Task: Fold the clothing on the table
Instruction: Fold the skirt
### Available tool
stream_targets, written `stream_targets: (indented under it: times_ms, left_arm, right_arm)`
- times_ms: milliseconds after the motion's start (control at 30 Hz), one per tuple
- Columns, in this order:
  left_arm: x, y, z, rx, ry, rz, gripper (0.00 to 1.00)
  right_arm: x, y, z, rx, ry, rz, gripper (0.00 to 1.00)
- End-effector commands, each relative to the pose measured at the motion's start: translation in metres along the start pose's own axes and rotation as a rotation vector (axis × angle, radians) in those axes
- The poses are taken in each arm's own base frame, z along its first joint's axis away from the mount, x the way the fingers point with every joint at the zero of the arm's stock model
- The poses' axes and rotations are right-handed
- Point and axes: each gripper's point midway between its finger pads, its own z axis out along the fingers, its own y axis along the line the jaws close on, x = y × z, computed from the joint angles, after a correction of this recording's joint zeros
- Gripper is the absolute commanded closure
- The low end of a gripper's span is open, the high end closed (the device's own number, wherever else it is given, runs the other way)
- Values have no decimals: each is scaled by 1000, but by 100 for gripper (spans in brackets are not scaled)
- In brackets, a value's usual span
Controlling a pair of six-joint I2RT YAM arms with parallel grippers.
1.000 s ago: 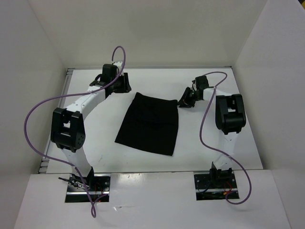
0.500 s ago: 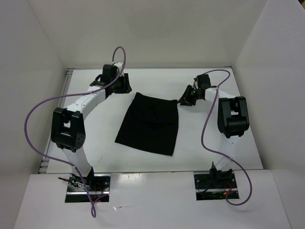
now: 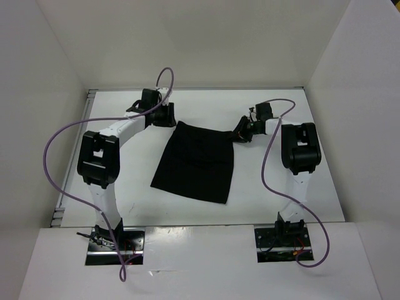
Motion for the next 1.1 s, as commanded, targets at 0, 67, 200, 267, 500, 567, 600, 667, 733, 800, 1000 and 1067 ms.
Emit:
stream_targets:
  times_ms: [0,67,200,267,500,567,600,667,733,800,1000,1067]
  left_arm:
    - [-12,-4,15,62,-31,73,44]
    - [-4,-4,25,103,-10,74,44]
    - [-9,2,35,132,-21,64,43]
    - [-14,6,38,138,-45,66,43]
    - [-14,9,54,167,-48,62,42]
    - [-8,6,61,202,-44,64,42]
    - [-12,3,60,212,-51,58,42]
    - [-6,1,66,237,-34,45,42]
    - [1,-1,69,256,-10,29,42]
    - [2,-2,68,265,-9,29,42]
    - [20,13,68,211,30,32,42]
    - [28,24,66,170,48,18,43]
  right_arm:
    - [7,-4,12,-13,14,-16,71]
    - [9,-8,14,-8,20,-10,83]
    - [11,-15,16,43,14,-12,99]
    - [12,-11,15,47,14,-30,100]
    - [19,1,13,44,31,-55,100]
    - [25,2,15,46,47,-69,100]
    - [23,5,13,42,41,-74,100]
    - [25,6,15,49,41,-80,100]
    - [25,6,15,49,41,-80,100]
    - [27,5,15,53,48,-85,100]
    - [26,4,15,61,42,-85,100]
    - [24,1,15,76,32,-86,100]
